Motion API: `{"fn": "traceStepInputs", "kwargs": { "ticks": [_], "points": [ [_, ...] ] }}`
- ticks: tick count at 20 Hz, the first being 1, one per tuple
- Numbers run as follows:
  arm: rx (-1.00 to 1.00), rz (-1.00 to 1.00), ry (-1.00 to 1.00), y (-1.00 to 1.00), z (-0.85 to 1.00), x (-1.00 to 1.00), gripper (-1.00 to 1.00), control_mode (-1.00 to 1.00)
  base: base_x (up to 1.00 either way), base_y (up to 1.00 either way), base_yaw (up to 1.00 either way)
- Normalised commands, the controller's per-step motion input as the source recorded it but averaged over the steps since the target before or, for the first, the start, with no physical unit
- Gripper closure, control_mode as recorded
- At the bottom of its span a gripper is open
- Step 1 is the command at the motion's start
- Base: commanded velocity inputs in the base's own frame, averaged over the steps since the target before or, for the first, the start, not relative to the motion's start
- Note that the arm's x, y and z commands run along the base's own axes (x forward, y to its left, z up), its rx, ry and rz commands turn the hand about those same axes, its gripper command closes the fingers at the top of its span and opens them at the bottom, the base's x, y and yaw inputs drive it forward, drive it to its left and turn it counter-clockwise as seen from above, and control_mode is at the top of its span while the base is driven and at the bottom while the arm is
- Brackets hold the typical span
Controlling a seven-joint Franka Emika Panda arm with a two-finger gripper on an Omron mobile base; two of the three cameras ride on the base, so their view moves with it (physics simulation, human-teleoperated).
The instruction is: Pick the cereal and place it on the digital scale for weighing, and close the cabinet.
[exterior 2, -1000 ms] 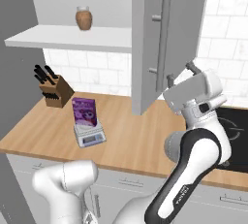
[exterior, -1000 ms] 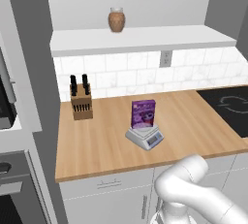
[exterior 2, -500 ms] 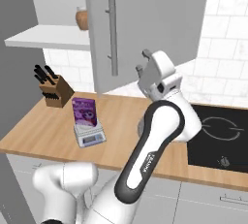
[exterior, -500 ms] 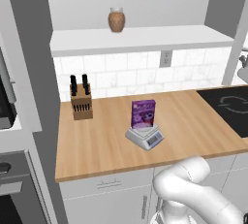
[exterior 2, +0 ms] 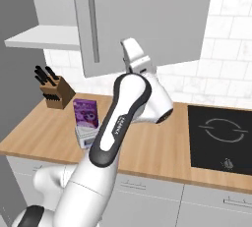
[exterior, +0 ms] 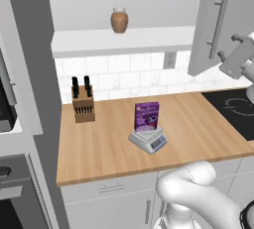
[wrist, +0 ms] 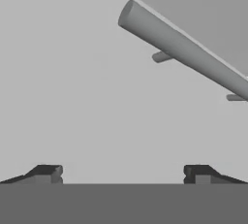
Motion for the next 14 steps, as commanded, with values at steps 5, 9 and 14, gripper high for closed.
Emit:
{"fn": "traceStepInputs", "kwargs": {
  "ticks": [5,9,14],
  "points": [
    [-0.07,-0.07,0.01,0.48,0.00,0.71,-1.00,-1.00,0.00,0.00,0.00],
    [-0.03,-0.05,0.00,0.28,0.00,0.68,-1.00,-1.00,0.00,0.00,0.00],
    [0.00,-0.01,0.03,0.12,0.04,0.64,-1.00,-1.00,0.00,0.00,0.00]
  ]
}}
